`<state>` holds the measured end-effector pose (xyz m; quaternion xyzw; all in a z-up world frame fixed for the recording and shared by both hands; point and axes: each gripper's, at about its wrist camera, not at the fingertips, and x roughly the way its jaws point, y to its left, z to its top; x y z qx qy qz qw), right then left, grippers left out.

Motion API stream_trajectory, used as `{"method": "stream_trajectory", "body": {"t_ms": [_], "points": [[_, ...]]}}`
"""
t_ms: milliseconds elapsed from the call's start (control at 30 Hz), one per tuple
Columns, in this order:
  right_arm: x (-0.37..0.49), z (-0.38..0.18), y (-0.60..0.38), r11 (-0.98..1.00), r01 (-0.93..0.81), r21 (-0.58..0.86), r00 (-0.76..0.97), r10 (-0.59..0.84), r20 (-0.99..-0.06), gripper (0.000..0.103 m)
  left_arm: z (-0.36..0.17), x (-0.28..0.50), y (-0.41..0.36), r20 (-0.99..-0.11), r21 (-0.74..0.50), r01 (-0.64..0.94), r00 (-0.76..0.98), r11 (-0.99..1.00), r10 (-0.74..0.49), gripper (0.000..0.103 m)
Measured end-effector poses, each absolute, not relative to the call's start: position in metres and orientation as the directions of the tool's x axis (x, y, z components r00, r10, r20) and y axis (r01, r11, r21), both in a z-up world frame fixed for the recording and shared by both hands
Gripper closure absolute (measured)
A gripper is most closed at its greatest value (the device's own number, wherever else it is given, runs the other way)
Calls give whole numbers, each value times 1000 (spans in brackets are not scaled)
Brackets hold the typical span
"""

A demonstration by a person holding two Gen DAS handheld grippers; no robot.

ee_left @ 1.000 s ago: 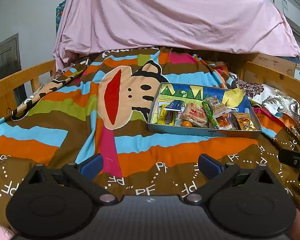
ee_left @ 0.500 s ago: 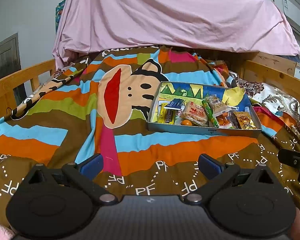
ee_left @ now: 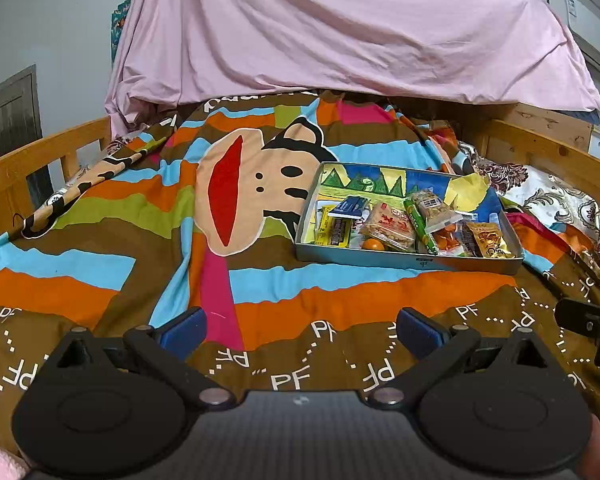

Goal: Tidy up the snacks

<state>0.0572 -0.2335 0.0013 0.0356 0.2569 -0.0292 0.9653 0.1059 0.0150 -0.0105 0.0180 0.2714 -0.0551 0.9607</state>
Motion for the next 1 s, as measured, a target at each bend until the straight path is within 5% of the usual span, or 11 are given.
{"method": "stream_trajectory", "body": {"t_ms": [1000], "points": [[56,0,-230,996,70,49,863,-36,-504,0,-10,108,20,-557,-3,88,827,996,-75,0]]}}
